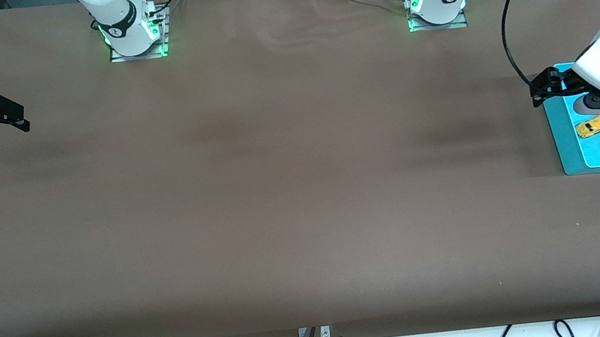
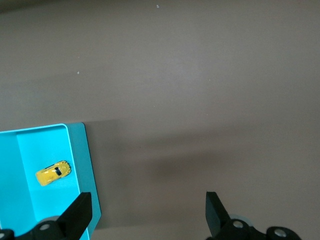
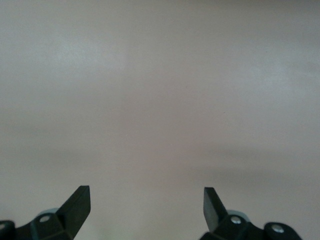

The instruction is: Wind and store yellow beetle car

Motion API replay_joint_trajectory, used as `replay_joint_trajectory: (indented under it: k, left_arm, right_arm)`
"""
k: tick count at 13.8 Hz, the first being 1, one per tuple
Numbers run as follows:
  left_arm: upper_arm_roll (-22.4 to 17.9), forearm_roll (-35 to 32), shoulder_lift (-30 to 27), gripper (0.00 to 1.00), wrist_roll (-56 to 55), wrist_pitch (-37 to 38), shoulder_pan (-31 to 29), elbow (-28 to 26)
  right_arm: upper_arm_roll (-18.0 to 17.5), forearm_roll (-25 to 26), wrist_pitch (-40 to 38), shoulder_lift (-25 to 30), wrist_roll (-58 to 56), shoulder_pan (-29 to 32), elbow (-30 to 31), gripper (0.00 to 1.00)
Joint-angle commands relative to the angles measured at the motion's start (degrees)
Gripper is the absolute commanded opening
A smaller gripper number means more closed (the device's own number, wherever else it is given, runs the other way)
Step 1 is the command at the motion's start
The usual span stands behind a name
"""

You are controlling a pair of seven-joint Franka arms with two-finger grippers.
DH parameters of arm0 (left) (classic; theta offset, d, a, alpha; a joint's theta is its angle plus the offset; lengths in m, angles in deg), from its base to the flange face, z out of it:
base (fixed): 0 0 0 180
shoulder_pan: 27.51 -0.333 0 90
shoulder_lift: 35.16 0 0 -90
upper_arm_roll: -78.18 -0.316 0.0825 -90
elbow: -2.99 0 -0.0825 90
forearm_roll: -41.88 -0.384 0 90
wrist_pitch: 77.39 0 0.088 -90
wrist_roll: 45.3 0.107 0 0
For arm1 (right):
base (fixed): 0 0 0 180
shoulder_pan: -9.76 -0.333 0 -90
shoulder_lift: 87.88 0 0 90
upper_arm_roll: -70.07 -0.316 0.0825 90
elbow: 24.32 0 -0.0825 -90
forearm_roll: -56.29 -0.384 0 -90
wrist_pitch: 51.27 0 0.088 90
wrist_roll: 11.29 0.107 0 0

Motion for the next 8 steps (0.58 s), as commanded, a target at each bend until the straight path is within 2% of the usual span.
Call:
replay_joint_trajectory:
  k: [1, 3, 8]
  left_arm:
    - [-3.2, 1.6, -3.8, 1.0, -1.3, -1.5, 2.8, -3.5]
    - [-5.0, 2.6, -4.4, 1.0, -1.2, -2.8, 4.5, -4.0]
    - [-5.2, 4.3, -4.4, 1.0, -1.3, -3.0, 4.5, -3.7]
  right_arm:
    - [-0.1, 0.1, -1.3, -0.3, 0.8, 0.1, -1.3, 1.0]
    - [-0.1, 0.1, -1.4, -0.2, 0.9, 0.1, -1.3, 1.0]
    - [-0.1, 0.1, -1.3, -0.3, 0.8, 0.1, -1.3, 1.0]
